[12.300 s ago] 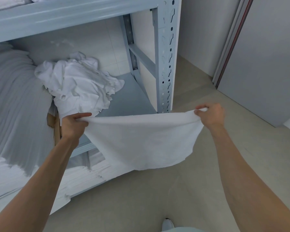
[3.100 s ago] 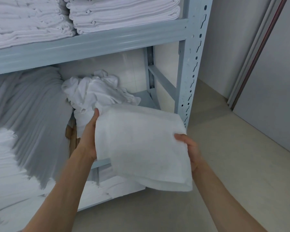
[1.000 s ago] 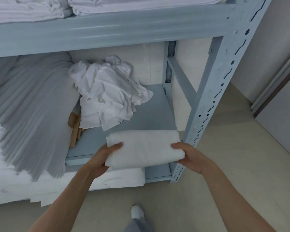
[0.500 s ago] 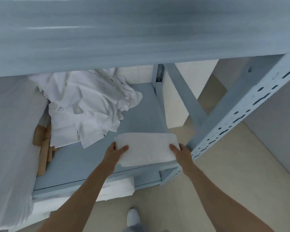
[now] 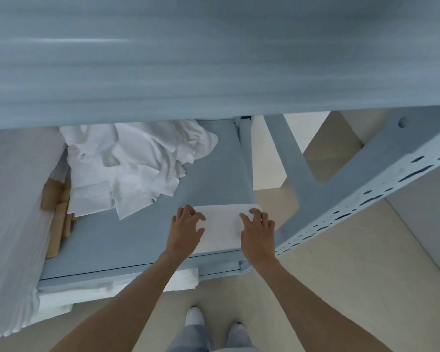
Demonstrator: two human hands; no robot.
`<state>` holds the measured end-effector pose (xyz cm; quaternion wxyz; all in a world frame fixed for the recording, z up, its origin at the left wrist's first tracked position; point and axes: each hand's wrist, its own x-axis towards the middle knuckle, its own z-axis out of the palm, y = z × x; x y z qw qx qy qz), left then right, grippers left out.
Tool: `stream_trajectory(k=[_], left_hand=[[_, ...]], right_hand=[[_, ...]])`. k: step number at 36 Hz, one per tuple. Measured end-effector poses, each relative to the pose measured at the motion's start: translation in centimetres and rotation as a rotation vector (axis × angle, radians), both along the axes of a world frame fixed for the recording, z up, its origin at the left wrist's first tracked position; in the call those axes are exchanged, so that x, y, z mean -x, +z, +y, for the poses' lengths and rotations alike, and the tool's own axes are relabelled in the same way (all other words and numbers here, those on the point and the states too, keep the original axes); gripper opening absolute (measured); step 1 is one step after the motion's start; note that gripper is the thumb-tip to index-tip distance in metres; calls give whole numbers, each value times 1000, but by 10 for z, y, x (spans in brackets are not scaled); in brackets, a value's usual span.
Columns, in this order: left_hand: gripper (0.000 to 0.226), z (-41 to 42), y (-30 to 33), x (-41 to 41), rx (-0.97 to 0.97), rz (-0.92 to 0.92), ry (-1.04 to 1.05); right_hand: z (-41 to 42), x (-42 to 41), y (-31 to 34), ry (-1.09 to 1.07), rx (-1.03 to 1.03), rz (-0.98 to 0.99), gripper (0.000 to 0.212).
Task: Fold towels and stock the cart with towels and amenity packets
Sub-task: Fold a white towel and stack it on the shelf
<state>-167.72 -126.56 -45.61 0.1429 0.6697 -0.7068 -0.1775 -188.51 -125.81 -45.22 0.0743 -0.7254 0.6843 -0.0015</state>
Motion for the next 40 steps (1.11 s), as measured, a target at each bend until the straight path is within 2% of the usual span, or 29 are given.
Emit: stream_trajectory(k=[2, 4, 7, 10, 12, 20, 25, 34, 40], left_hand=[[34, 4, -3, 4, -161, -21, -32], [39, 6, -6, 6, -275, -10, -12], [46, 8, -3, 9, -331, 1, -10], [52, 10, 6, 8, -404, 13, -15], [51, 12, 13, 6, -420, 79, 53], [31, 34, 45, -7, -293, 489, 478], [23, 59, 66, -25, -250, 696, 651], [22, 95, 79, -89, -155, 943, 862], [25, 91, 86, -135, -69, 1071, 873]], right_hand=[[3, 7, -4, -23, -91, -37, 46], [5, 16, -8, -4, -226, -119, 53], [1, 27, -8, 40, -334, -215, 68], [-7, 32, -1, 61, -411, -247, 67], [-12, 32, 5, 70, -450, -251, 63], [-28, 4, 33, 77, -386, -466, 44], [-27, -34, 42, 168, -400, -535, 40], [-22, -109, 53, 337, -474, -557, 38], [-38, -164, 62, 344, -475, -580, 50]])
